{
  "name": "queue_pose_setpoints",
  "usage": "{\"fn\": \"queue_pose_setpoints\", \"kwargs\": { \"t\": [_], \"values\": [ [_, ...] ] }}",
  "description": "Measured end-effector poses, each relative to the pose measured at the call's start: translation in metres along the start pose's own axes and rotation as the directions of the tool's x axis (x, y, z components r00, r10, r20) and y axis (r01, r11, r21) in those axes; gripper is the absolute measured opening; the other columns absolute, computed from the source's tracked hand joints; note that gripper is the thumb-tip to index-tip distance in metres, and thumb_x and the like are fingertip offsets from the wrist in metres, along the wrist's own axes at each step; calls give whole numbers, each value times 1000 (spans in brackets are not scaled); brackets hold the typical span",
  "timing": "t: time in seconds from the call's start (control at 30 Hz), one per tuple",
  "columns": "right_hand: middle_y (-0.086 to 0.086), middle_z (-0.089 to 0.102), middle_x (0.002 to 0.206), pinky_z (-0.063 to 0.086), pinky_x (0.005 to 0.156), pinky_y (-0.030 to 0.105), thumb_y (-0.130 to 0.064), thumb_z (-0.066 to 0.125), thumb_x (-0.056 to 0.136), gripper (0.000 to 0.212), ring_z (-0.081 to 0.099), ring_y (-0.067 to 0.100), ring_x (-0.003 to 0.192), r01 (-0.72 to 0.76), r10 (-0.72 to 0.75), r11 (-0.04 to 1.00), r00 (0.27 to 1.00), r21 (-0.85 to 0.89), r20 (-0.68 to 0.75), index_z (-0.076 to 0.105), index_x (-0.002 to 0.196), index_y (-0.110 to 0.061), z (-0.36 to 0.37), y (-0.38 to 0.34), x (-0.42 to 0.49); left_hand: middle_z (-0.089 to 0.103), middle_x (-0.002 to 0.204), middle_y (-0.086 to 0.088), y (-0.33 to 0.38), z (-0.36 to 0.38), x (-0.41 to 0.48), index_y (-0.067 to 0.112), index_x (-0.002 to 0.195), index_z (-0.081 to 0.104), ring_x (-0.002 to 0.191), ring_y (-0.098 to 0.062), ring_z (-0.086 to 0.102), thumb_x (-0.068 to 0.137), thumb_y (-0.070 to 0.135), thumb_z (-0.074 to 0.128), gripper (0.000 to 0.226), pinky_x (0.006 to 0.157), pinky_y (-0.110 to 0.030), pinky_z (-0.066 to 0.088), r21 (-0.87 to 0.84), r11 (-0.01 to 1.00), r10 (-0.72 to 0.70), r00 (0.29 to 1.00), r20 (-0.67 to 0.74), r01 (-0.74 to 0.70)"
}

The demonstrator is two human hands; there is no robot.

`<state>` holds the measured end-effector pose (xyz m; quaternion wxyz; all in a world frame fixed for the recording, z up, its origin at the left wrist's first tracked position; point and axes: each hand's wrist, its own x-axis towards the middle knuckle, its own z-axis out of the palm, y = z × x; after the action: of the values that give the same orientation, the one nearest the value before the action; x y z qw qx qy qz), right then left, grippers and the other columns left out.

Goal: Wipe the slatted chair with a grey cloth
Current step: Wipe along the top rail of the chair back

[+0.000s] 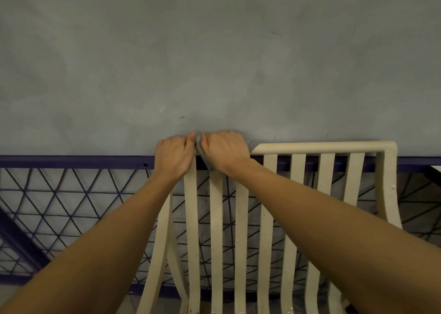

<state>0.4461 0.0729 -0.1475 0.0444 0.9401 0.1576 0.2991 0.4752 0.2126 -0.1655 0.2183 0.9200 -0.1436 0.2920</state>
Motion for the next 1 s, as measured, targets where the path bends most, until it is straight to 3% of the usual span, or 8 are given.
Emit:
{"fn": "queue_pose_setpoints", "kwargs": {
  "t": [0.07, 0.13, 0.33, 0.47, 0.57, 0.7, 0.87, 1.0],
  "values": [
    [3, 64, 68, 42, 49, 30, -27, 53, 98, 23, 58, 23, 54, -9, 11, 999, 998, 37, -65, 62, 80, -15, -1, 2, -10, 49, 58, 0, 2, -2, 0, 22, 53, 42, 63, -24, 48, 106, 34, 27, 56, 76, -38, 39, -6, 1000, 9, 1000, 5, -9],
    [4, 65, 70, 47, 48, 31, -25, 55, 98, 19, 62, 25, 57, 2, 2, 999, 995, 35, -102, 65, 86, -13, -4, 10, -18, 53, 63, -3, 1, -3, 0, 18, 59, 48, 64, -24, 49, 106, 34, 27, 54, 77, -38, 38, 10, 1000, 7, 1000, 15, -7],
    [8, 61, 92, 38, 62, 34, -20, 37, 101, 24, 53, 25, 78, -108, 117, 991, 986, -80, 115, 59, 100, -11, -21, 32, -26, 48, 58, -4, 5, 0, -2, 13, 60, 48, 61, -28, 48, 104, 26, 34, 48, 69, -36, 33, 85, 996, -1, 1000, 6, 0],
    [11, 64, 109, 40, 71, 33, -24, 35, 101, 32, 60, 30, 98, -206, 212, 977, 957, -53, 195, 64, 106, -10, -16, 30, -12, 54, 61, -10, 11, -4, -6, 11, 65, 49, 61, -31, 52, 99, 13, 42, 35, 68, -41, 41, 187, 982, -1, 999, 42, -6],
    [8, 65, 99, 45, 67, 35, -21, 44, 99, 19, 59, 26, 83, -110, 108, 993, 992, 32, 70, 59, 107, -10, -10, 28, -30, 57, 60, -13, 10, -4, -9, 11, 68, 43, 57, -32, 51, 93, 3, 49, 27, 61, -40, 41, 219, 976, -39, 993, 110, 14],
    [3, 65, 94, 42, 77, 33, -34, 35, 104, 32, 57, 20, 85, -68, 94, 982, 986, 177, -140, 60, 98, -17, 4, 42, -50, 53, 63, -9, 2, 2, -5, 12, 68, 47, 61, -28, 45, 99, 12, 40, 31, 66, -37, 33, 144, 990, -3, 1000, 17, 1],
    [6, 67, 92, 45, 70, 37, -32, 31, 104, 35, 62, 26, 81, -199, 207, 975, 975, 100, -79, 61, 97, -14, 4, 25, -35, 62, 69, -13, -1, 10, -3, 11, 68, 54, 67, -31, 51, 103, 20, 34, 42, 70, -37, 28, 103, 995, 17, 998, -66, -10],
    [9, 68, 95, 46, 69, 37, -24, 36, 103, 29, 64, 29, 82, -170, 171, 985, 985, 17, -31, 61, 101, -10, 5, -3, -15, 61, 66, -12, 1, 11, -3, 13, 61, 52, 67, -28, 51, 103, 24, 32, 47, 74, -38, 30, -37, 999, -22, 993, -116, 18]
  ]
}}
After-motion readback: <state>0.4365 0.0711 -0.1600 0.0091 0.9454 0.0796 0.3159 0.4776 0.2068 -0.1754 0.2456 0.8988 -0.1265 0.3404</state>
